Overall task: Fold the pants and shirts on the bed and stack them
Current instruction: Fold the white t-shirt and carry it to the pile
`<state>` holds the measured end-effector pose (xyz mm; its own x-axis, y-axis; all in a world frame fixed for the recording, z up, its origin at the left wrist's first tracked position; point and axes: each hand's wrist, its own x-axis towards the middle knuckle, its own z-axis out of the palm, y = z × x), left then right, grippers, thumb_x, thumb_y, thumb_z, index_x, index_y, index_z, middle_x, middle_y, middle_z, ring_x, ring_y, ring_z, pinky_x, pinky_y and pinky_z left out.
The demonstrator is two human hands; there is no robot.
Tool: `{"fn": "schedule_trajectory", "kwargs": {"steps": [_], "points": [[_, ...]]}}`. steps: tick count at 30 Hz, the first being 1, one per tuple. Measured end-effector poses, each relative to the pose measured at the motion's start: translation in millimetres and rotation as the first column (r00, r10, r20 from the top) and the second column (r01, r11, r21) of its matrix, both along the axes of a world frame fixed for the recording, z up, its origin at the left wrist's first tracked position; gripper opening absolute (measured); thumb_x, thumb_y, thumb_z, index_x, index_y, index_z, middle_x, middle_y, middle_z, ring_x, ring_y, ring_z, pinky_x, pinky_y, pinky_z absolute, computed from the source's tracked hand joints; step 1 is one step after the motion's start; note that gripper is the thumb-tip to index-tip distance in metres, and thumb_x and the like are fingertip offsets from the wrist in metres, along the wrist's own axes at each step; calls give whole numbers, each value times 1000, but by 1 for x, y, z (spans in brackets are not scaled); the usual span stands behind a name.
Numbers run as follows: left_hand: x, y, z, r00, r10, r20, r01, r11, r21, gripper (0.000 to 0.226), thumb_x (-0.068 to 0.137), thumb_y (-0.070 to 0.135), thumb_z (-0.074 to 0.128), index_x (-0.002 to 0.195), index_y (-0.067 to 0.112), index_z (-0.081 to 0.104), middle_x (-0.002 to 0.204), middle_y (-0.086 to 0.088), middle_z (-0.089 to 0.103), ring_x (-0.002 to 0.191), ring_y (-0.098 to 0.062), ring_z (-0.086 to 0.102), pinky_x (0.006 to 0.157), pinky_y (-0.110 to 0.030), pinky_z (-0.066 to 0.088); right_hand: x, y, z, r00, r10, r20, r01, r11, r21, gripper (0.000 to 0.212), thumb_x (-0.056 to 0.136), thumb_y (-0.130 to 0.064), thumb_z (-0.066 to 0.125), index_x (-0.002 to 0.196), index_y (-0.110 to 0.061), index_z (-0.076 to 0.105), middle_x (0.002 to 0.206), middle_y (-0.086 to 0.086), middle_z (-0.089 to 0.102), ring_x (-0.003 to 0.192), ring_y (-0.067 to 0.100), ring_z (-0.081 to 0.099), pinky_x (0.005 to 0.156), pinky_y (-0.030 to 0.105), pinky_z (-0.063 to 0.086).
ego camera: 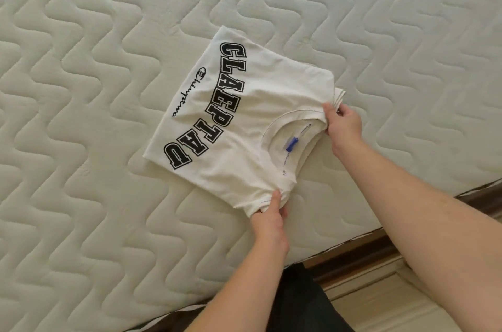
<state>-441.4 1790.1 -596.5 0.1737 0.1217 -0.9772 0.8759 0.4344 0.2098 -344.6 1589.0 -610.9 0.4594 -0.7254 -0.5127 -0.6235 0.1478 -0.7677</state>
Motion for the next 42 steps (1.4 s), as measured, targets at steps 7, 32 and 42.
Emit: {"fn": "schedule_trajectory", "kwargs": {"steps": [7,32,42], "points": [[-10,-9,27,666,-735,-129,683,670,-292,41,100,42,52,107,5,67,95,-7,76,88,-19,73,64,-34,59,-13,-42,-17,994,61,-94,-64,998,-27,20,93,-26,65,110,-17,65,104,1,67,101,21,64,98,41,50],[237,-161,-15,-957,-89,-276,-199,-489,849,68,94,1,52,151,31,33,157,-1,29,147,-27,21,117,-43,18,-145,116,-5,909,45,-415,81,957,280,62,78,-50,76,126,-16,56,116,-1,51,111,20,54,99,39,46],[253,-226,-20,-869,-262,-421,-140,-685,715,107,63,48,87,148,28,26,146,-8,35,137,-32,34,110,-61,26,-127,139,-1,934,-137,-330,246,917,313,21,88,-33,70,90,-33,49,90,-15,58,85,7,60,62,18,43]]}}
